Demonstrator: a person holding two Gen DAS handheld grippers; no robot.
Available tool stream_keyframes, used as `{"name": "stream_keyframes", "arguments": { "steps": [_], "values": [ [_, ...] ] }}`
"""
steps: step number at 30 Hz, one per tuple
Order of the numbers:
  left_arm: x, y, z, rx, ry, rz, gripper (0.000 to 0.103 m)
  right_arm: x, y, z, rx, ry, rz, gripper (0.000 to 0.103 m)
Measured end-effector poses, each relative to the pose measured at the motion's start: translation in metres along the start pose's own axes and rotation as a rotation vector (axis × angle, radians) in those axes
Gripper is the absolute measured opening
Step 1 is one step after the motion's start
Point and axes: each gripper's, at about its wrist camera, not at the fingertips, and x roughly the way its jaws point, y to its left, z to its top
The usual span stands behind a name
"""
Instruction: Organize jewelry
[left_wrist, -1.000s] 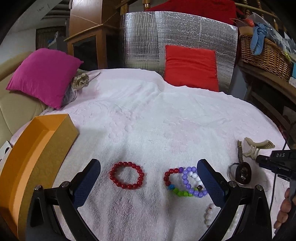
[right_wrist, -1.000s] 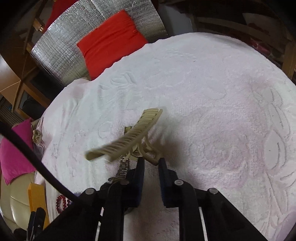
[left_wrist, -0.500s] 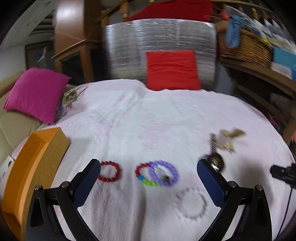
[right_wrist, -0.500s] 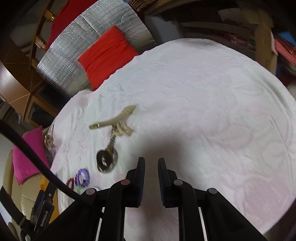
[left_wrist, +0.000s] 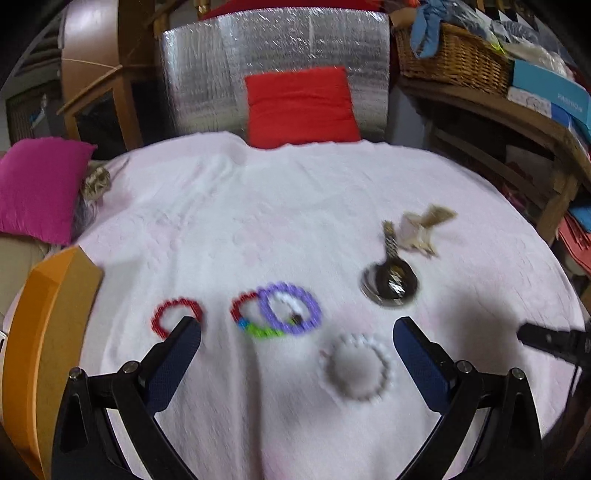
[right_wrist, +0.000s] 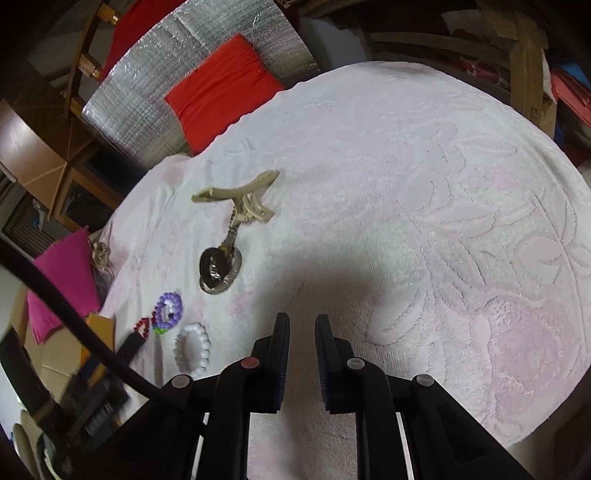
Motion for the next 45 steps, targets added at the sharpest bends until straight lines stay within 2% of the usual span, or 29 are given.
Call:
{"name": "stream_keyframes", "arguments": {
  "steps": [2,6,11,15,20,22,25,28,33,39,40,41,42,43,44,45],
  "values": [
    [0.005,0.006,-0.002,-0.012,-0.006,-0.010,0.103,0.002,0.000,-0.001,-0.005,-0.001,-0.017,0.016],
    [0.016,0.017,-0.001,-0.050,0.054,-0.070,0.103,0.006,0.004,-0.001,-0.001,-0.011,-0.033,0.016],
    [0.009,0.033,0.004,-0.089,0.038,-0.085,0.103,0.011,0.020,-0.003,-0.028,-0.015,-0.051,0.016],
    [0.005,0.046,0.002,-0.100,0.041,-0.064,0.103,0.014,0.031,0.001,-0.047,-0.026,-0.038,0.016],
    [-0.001,0.065,-0.005,-0.120,0.061,-0.077,0.103,0.028,0.025,0.017,-0.023,-0.025,0.026,0.016],
    [0.000,0.070,-0.011,-0.116,0.081,-0.089,0.103,0.040,0.023,0.025,-0.008,0.007,0.031,0.016],
    [0.005,0.073,-0.017,-0.098,0.108,-0.098,0.103,0.054,0.020,0.038,0.022,0.060,0.102,0.016],
    [0.013,0.071,-0.018,-0.087,0.128,-0.124,0.103,0.067,0.010,0.047,0.084,0.110,0.144,0.016],
    [0.029,0.061,-0.016,-0.046,0.172,-0.149,0.103,0.072,0.002,0.051,0.135,0.128,0.187,0.016],
    [0.028,0.053,-0.021,-0.043,0.177,-0.150,0.103,0.081,0.013,0.060,0.131,0.141,0.254,0.017],
    [0.027,0.048,-0.023,-0.035,0.183,-0.159,0.103,0.084,0.014,0.064,0.132,0.144,0.251,0.020],
    [0.027,0.041,-0.025,-0.018,0.190,-0.177,0.103,0.088,0.014,0.068,0.136,0.143,0.245,0.030],
    [0.026,0.036,-0.026,-0.003,0.192,-0.189,0.103,0.091,0.015,0.074,0.140,0.132,0.243,0.048],
    [0.024,0.029,-0.027,0.022,0.188,-0.200,0.103,0.091,0.016,0.079,0.140,0.118,0.242,0.059],
    [0.024,0.024,-0.028,0.042,0.180,-0.203,0.103,0.092,0.017,0.084,0.135,0.100,0.235,0.075],
    [0.025,0.020,-0.028,0.051,0.177,-0.207,0.103,0.093,0.019,0.088,0.124,0.077,0.229,0.075]
  ]
}}
